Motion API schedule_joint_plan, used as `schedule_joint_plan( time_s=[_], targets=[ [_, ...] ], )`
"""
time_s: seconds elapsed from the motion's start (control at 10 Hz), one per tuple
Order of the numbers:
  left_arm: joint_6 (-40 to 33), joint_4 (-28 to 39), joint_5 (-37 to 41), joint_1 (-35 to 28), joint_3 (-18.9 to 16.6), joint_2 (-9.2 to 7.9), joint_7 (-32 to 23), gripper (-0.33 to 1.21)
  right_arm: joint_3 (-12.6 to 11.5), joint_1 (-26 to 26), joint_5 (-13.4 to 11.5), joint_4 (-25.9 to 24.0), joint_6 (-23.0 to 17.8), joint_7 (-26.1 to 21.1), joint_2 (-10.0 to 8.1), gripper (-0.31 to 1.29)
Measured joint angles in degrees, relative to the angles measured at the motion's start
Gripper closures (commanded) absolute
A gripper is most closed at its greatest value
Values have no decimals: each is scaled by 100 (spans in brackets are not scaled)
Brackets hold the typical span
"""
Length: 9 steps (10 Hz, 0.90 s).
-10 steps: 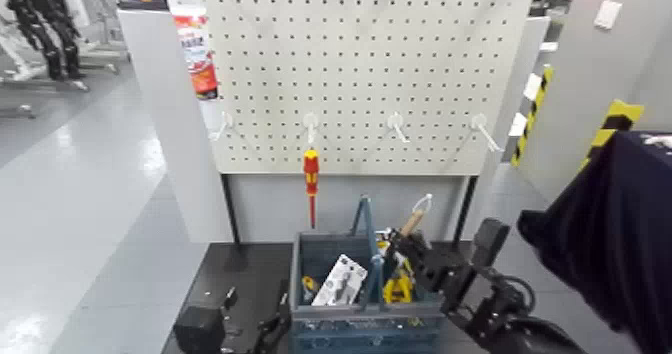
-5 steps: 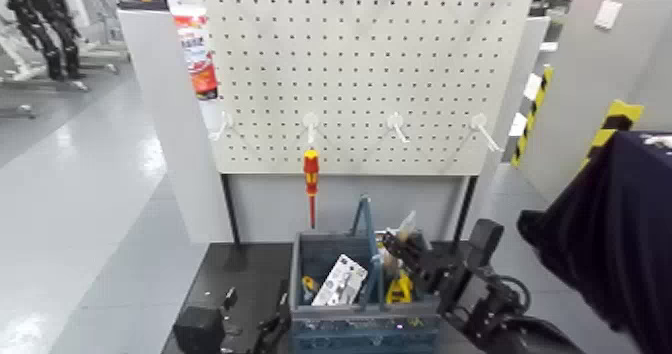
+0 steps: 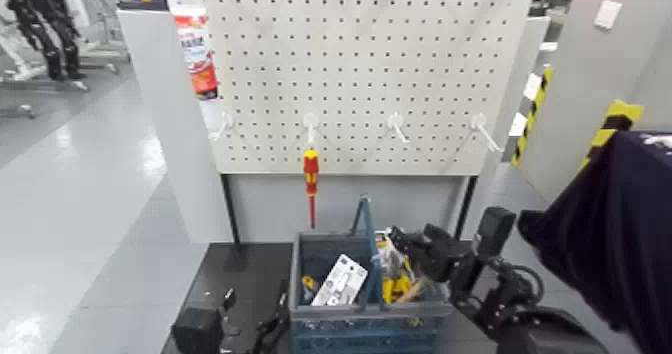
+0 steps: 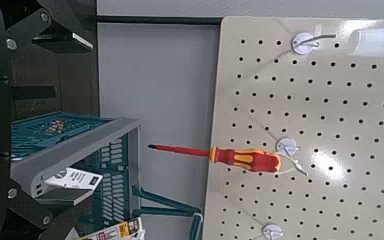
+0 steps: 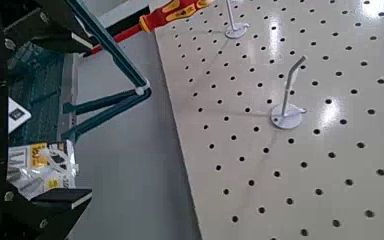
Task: Put the tool with the wooden handle into the crate.
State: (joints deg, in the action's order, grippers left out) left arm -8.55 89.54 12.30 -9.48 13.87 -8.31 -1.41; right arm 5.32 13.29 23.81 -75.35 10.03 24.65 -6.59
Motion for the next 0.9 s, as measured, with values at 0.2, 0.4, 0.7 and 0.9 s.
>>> schedule_joint_plan(
  time_s=[0.2, 0.4, 0.7, 0.9],
  targets=[
    [-6, 0, 0, -4, -8, 5, 0, 26, -91, -141, -388, -451, 54, -200, 0, -3],
    [-14, 1, 0, -9, -13, 5, 0, 26, -117, -347, -613, -837, 27, -518, -3, -2],
    [-20, 2, 0, -1, -13, -11, 0, 26, -88, -1039, -1234, -1928, -23, -1515, -53, 1],
    [-24, 8, 0, -7, -16, -21, 0, 26, -89, -1624, -1413, -2532, -108, -1975, -67, 2]
  ],
)
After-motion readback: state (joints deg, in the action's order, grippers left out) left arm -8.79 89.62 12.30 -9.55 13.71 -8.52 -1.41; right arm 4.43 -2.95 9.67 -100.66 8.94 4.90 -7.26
